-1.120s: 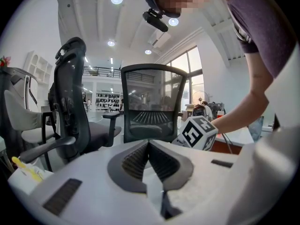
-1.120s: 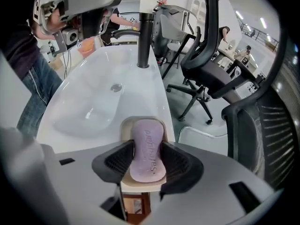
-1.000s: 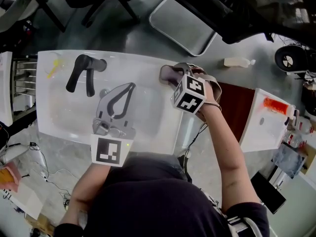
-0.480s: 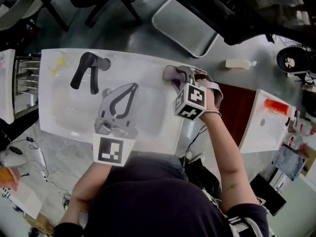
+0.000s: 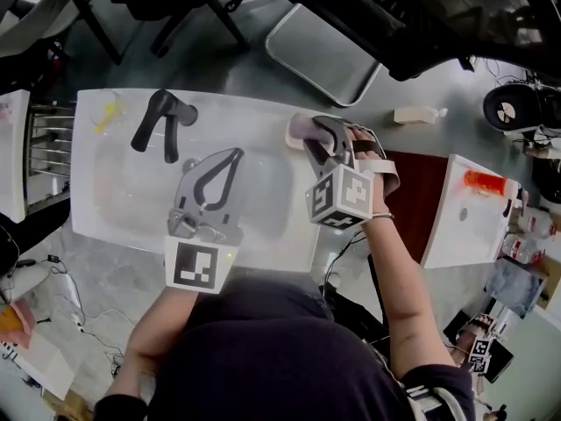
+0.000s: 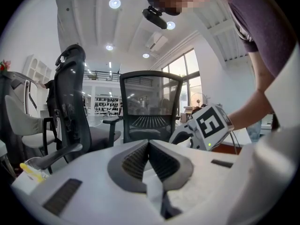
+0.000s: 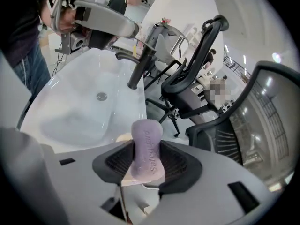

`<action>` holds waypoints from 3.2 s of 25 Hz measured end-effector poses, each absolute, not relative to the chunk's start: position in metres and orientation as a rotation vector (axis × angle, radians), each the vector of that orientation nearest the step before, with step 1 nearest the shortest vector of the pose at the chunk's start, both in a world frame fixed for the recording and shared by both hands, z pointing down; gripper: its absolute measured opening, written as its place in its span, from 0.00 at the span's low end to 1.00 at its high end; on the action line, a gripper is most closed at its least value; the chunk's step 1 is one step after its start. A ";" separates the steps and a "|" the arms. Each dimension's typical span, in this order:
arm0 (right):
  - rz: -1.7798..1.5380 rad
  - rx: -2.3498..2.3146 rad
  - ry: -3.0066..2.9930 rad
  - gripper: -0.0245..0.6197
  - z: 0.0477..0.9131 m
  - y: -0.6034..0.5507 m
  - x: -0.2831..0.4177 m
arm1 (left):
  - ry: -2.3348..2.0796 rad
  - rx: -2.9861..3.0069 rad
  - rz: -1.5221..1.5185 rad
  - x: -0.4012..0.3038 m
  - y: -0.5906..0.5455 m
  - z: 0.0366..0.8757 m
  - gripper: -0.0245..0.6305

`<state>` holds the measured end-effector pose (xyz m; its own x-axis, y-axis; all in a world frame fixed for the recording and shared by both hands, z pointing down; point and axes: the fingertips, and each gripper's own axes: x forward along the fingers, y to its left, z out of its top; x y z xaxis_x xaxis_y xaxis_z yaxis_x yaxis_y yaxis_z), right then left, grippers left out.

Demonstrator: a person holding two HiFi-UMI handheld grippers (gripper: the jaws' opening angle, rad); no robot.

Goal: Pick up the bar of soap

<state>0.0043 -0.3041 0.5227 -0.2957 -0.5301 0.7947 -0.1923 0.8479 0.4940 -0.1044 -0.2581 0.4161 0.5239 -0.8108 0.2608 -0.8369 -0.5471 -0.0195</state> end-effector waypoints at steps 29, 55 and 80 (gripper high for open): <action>-0.635 1.589 -2.105 0.33 0.265 -0.208 0.022 | -1.573 2.841 -0.003 -0.104 -0.205 0.270 0.04; -0.436 2.067 -2.338 0.33 0.197 -0.169 0.064 | -1.660 2.895 -0.046 -0.111 -0.196 0.200 0.04; -0.416 1.955 -2.446 0.33 0.215 -0.185 0.087 | -1.702 2.844 0.011 -0.080 -0.203 0.224 0.04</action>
